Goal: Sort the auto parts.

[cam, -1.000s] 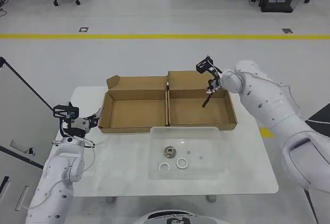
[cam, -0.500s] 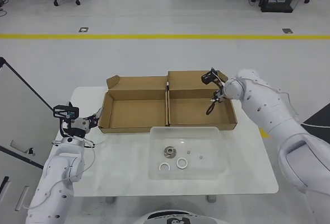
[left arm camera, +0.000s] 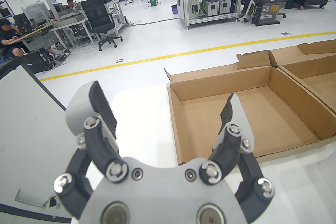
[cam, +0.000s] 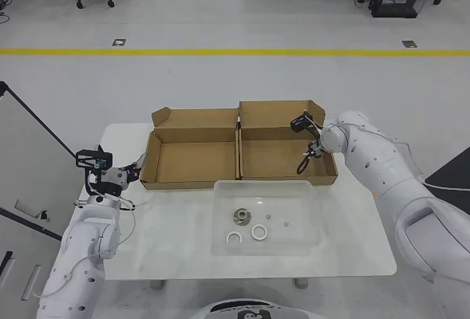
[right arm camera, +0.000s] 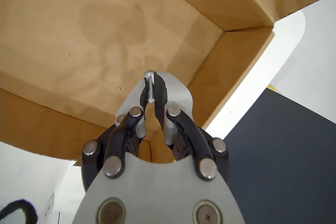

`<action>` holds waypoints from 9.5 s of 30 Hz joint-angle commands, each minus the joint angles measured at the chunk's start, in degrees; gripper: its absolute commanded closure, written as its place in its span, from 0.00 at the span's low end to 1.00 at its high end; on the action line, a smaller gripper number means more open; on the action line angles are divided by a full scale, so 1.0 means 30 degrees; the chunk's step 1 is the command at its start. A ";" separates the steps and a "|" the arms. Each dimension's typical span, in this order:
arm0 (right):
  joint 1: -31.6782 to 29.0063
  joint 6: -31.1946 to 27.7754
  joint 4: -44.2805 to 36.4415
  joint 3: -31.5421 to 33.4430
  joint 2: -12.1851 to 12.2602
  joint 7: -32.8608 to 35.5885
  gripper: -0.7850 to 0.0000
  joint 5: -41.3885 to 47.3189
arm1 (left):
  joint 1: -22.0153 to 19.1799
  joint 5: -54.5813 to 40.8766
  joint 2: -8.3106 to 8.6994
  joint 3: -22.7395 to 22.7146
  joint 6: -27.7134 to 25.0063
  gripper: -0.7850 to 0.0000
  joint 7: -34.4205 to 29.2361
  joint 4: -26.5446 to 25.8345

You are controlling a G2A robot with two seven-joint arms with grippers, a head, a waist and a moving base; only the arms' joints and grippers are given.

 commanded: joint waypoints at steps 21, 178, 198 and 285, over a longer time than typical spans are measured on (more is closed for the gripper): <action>-0.0220 -0.0395 0.0738 0.0202 -0.0509 -0.0229 0.56 -0.0205 | 0.0000 0.0000 0.0000 0.0000 0.0000 0.00 0.0000 0.0000; -0.1495 -0.3635 -1.3607 -0.6865 0.3558 0.7153 1.00 0.5549 | 0.0000 0.0000 0.0000 0.0000 0.0000 0.00 0.0000 0.0000; -0.1657 -0.3418 -1.6323 -0.3652 0.4902 0.7432 1.00 0.9579 | 0.0000 0.0000 0.0000 0.0000 0.0000 0.00 0.0000 0.0000; -0.6762 -0.1477 -1.9317 0.7770 0.2121 0.9374 1.00 4.4323 | 0.0000 0.0000 0.0000 0.0000 0.0000 0.00 0.0000 0.0000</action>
